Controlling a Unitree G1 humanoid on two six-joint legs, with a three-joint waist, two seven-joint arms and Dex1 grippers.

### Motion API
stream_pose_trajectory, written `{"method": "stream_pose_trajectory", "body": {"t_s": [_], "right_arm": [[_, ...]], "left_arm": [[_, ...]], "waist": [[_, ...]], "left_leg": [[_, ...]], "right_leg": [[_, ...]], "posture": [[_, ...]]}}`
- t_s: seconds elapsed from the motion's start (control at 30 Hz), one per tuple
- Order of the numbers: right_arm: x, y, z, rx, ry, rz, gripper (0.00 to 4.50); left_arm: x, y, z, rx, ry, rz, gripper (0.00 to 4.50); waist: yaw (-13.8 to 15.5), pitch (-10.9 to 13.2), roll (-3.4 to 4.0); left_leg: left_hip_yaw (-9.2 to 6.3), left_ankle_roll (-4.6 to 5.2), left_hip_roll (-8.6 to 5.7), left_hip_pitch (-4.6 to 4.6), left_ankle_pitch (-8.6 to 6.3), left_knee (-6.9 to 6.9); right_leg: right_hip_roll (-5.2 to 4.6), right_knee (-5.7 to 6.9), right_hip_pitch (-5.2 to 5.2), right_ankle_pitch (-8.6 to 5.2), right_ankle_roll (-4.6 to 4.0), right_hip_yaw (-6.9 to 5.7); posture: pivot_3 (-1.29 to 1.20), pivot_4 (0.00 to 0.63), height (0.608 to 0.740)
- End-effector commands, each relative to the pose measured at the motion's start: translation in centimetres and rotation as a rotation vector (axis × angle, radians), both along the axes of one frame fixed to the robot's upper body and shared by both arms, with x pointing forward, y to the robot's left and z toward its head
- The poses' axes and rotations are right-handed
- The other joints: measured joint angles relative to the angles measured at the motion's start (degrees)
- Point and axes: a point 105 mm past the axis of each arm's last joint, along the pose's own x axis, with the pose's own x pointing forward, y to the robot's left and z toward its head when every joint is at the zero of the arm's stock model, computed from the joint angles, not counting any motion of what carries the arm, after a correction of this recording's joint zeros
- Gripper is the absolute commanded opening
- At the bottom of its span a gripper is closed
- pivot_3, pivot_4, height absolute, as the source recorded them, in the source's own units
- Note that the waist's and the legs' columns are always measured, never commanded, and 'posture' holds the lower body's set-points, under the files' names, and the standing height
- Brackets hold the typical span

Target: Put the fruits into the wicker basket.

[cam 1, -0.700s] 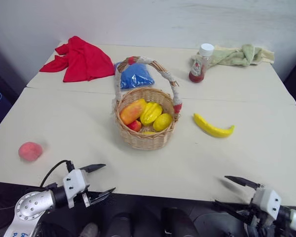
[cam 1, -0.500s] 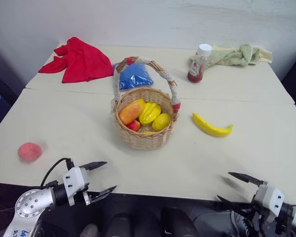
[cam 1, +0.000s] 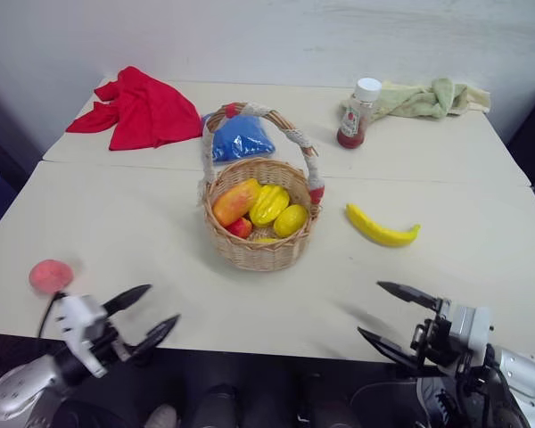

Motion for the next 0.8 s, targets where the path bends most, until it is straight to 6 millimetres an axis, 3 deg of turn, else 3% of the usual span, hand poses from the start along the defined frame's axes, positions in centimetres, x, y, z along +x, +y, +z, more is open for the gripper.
{"method": "stream_pose_trajectory", "body": {"t_s": [0.03, 0.13, 0.27, 0.37, 0.43, 0.67, 0.73, 0.8], "right_arm": [[-0.4, 2.2, 3.1, 0.092, -0.097, 0.072, 4.45], [-0.2, 3.7, 4.3, 0.089, -0.196, 0.108, 4.45], [0.4, 4.2, 4.3, 0.071, -0.24, 0.099, 4.45], [0.3, 4.5, 3.8, 0.052, -0.221, 0.136, 4.45], [0.1, 4.6, 3.8, 0.064, -0.193, 0.152, 4.45], [0.1, 4.4, 3.1, 0.056, -0.155, 0.148, 4.45], [0.1, 4.3, 2.8, 0.048, -0.148, 0.142, 4.45], [0.1, 4.2, 2.5, 0.043, -0.141, 0.136, 4.45]], "left_arm": [[-2.1, 3.8, 0.9, -0.016, -0.046, 0.206, 4.5], [-3.8, 7.4, 0.7, -0.034, -0.066, 0.416, 4.5], [-5.7, 12.5, 0.5, -0.083, -0.124, 0.735, 4.5], [-6.5, 13.9, -0.2, -0.137, -0.143, 0.826, 4.5], [-5.7, 13.6, 0.3, -0.176, -0.174, 0.814, 4.5], [-1.3, 13.4, 2.1, -0.113, -0.161, 0.751, 4.5], [0.7, 14.4, 2.2, -0.098, -0.103, 0.772, 4.5], [3.0, 14.0, 2.5, -0.085, -0.054, 0.709, 4.5]], "waist": [[0.13, -0.01, -0.01], [0.23, -0.02, -0.03], [0.33, -0.09, -0.16], [0.22, -0.14, -0.25], [0.13, -0.19, -0.34], [0.06, -0.26, -0.43], [0.06, -0.25, -0.43], [0.0, -0.25, -0.42]], "left_leg": [[-0.01, -0.01, 0.0, -0.02, -0.01, 0.0], [-0.02, 0.0, -0.04, -0.07, 0.0, 0.02], [-0.03, 0.02, -0.05, -0.1, 0.0, 0.05], [-0.03, 0.03, -0.06, -0.11, 0.0, 0.05], [-0.03, 0.02, -0.05, -0.1, -0.01, 0.05], [-0.07, -0.01, 0.03, -0.08, 0.01, 0.03], [-0.06, -0.01, 0.03, -0.07, 0.01, 0.0], [-0.07, -0.04, 0.03, -0.06, 0.03, -0.01]], "right_leg": [[0.0, -0.03, 0.0, -0.01, -0.02, -0.01], [-0.01, -0.12, 0.02, -0.45, -0.8, -0.04], [-0.01, -0.12, 0.02, -0.41, -0.74, -0.09], [-0.01, -0.12, 0.03, -0.33, -0.59, -0.1], [-0.01, -0.12, 0.02, -0.1, -0.18, -0.11], [-0.03, -0.06, 0.03, -0.28, -0.52, -0.17], [-0.04, -0.05, 0.03, -0.27, -0.5, -0.16], [-0.03, 0.01, 0.01, -0.16, -0.3, -0.19]], "posture": [[0.0, 0.15, 0.74], [0.0, 0.15, 0.74], [0.0, 0.15, 0.74], [0.0, 0.15, 0.74], [0.0, 0.15, 0.74], [0.0, 0.15, 0.74], [0.0, 0.15, 0.74], [0.0, 0.15, 0.74]]}}
